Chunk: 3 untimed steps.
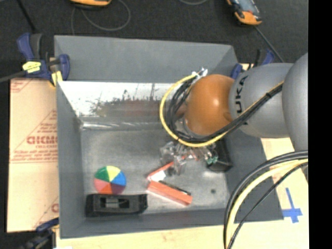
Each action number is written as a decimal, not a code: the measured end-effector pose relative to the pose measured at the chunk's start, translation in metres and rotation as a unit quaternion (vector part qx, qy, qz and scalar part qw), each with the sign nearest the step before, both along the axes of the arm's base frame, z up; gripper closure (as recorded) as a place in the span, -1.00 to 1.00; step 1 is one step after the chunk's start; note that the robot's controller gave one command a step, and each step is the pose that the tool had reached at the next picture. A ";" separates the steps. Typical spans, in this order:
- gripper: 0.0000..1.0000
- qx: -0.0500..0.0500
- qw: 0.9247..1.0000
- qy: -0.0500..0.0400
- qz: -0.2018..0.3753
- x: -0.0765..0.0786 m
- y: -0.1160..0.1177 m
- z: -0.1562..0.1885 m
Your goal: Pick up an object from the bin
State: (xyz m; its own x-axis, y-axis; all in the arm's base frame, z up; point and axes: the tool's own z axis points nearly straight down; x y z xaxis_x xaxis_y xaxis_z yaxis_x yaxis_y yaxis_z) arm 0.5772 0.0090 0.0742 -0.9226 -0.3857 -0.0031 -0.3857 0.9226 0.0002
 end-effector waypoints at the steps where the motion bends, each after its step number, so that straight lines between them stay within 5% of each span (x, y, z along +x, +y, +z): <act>1: 1.00 0.001 1.000 0.001 0.023 0.002 -0.026 0.014; 3: 1.00 0.000 0.998 0.004 0.061 0.017 -0.033 0.015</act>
Offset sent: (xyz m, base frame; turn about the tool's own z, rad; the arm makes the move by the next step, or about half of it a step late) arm 0.0093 -0.0420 0.0400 -0.1016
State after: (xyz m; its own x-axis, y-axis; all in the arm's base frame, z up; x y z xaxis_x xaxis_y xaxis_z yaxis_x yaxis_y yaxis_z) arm 0.5946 -0.0241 0.0890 -0.8685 -0.4956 0.0041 -0.4956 0.8685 0.0041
